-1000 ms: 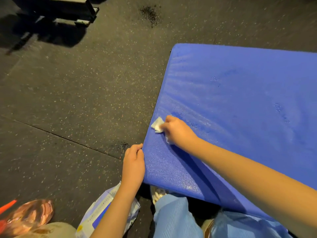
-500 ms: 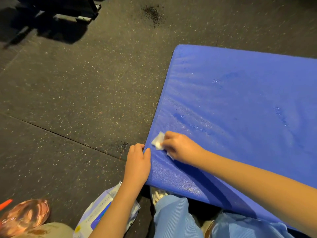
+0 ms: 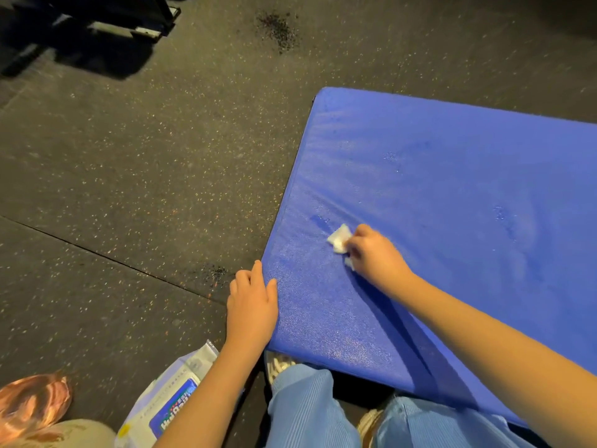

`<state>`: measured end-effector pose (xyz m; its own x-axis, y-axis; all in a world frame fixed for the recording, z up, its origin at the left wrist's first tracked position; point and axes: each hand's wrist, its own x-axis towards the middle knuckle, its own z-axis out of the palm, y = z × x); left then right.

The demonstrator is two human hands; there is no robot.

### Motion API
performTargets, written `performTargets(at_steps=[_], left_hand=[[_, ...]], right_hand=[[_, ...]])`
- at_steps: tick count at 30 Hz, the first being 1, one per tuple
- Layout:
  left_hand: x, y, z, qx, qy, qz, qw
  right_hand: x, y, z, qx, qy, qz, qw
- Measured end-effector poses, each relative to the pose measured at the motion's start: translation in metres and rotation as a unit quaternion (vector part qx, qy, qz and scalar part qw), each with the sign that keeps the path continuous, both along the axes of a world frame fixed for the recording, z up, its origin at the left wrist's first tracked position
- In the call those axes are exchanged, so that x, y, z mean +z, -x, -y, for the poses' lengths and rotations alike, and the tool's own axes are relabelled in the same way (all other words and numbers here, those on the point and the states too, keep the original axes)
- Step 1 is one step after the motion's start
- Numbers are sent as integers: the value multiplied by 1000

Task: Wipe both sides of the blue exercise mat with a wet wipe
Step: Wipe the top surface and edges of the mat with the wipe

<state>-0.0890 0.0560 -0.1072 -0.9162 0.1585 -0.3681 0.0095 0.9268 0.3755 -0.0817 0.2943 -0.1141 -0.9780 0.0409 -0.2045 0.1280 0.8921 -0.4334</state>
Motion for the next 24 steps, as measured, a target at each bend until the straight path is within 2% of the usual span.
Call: performTargets(at_steps=[1, 2, 5, 7, 9, 11, 12, 13, 16, 18, 20, 23, 24], left_hand=[[0, 0, 0, -2, 7, -1, 1000], [1, -1, -1, -4, 14, -4, 1000], [4, -2, -2, -39, 25, -36, 998], [3, -1, -2, -90, 20, -64, 994], [1, 0, -2, -122, 19, -68, 990], [-1, -1, -1, -126, 18, -63, 990], [-1, -1, -1, -127, 17, -61, 990], [-1, -1, 0, -128, 15, -64, 990], [-1, -1, -1, -124, 8, -45, 991], [-2, 1, -1, -115, 0, -39, 993], [-3, 4, -4, -108, -12, -45, 993], [-1, 8, -8, -103, -5, -53, 993], [0, 9, -9, -106, 4, -57, 993]], right_hand=[[-2, 0, -1, -42, -10, -9, 999], [-2, -4, 5, -43, 2, -18, 999], [7, -30, 30, 112, 85, -20, 990], [7, -30, 19, 161, 73, -5, 984], [-3, -13, -6, 88, 39, -23, 995], [-11, -2, -20, -42, -2, -32, 999], [-12, -2, -17, -79, -10, -30, 996], [-10, -6, -8, -74, 6, -25, 997], [4, -35, 22, 90, 94, -14, 991], [8, -39, 13, 144, 85, 7, 986], [1, -23, -10, 80, 49, -3, 996], [-10, -4, -22, -82, -9, -21, 996], [-10, -4, -16, -93, 0, -28, 995]])
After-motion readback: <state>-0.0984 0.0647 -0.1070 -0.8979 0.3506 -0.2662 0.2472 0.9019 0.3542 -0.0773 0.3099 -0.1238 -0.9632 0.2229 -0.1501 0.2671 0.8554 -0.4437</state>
